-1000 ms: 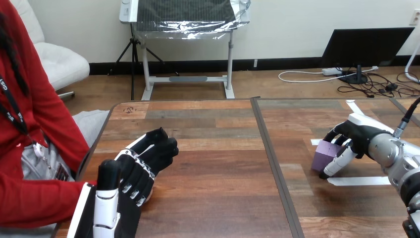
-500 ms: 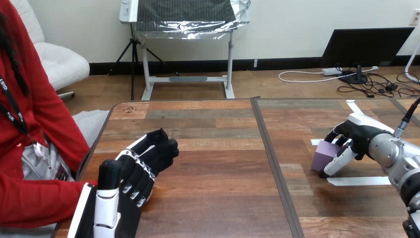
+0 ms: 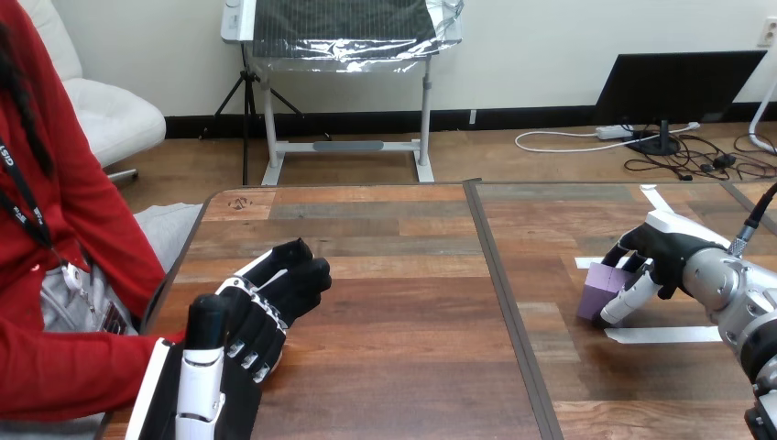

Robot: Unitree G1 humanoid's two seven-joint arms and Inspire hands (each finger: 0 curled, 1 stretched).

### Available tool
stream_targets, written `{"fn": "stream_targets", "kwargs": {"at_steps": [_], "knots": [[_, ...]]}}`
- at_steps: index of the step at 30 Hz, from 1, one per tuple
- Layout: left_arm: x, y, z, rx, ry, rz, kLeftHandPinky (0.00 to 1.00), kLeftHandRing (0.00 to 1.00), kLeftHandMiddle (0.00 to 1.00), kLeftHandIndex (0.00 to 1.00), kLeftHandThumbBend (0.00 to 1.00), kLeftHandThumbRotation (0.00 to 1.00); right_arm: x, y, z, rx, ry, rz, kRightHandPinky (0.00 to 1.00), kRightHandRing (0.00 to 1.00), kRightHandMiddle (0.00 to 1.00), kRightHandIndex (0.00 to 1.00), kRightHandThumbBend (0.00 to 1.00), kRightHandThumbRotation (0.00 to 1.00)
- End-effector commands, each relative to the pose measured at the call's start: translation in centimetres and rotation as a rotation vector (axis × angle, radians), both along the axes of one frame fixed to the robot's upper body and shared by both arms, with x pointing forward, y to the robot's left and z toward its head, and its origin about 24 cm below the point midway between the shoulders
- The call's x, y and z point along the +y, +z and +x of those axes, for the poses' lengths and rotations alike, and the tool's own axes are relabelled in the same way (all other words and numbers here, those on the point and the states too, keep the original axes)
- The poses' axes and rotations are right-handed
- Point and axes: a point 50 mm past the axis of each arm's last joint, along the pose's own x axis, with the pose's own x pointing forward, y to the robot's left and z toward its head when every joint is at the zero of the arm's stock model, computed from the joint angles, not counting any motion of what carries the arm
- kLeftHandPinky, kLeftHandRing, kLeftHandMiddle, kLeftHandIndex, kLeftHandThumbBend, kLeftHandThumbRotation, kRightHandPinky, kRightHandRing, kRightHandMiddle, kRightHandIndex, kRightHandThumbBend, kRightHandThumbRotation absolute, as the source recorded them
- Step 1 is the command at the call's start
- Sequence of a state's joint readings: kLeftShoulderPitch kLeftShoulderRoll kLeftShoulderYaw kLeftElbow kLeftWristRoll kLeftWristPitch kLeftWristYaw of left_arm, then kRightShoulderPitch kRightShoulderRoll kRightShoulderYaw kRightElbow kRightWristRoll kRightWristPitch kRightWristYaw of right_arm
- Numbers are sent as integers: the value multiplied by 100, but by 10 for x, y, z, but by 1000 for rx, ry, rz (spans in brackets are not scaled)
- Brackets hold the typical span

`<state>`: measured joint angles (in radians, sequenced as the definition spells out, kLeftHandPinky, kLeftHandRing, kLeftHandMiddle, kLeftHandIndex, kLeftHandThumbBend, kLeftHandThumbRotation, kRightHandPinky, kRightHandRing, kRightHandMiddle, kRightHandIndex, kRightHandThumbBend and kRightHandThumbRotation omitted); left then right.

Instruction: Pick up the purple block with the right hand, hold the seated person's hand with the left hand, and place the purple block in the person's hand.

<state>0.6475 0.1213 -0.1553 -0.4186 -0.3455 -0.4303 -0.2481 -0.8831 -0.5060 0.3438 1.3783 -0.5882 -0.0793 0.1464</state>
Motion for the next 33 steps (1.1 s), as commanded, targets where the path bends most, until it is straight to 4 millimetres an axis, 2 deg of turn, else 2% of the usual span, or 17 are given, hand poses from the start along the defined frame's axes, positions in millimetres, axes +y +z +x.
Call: {"fn": "stream_targets", "kwargs": {"at_steps": [1,14,33], "knots": [[-3,9,6,-62,6,-15,84,79,76,75,50,97,7,9,7,-66,5,8,63,67,71,71,77,0],[-2,9,6,-60,8,-7,81,79,76,75,49,97,10,5,7,-69,3,9,64,69,71,69,76,0],[-2,9,5,-55,16,-12,80,78,76,75,50,95,14,1,6,-84,-3,18,60,66,67,62,76,0]]}}
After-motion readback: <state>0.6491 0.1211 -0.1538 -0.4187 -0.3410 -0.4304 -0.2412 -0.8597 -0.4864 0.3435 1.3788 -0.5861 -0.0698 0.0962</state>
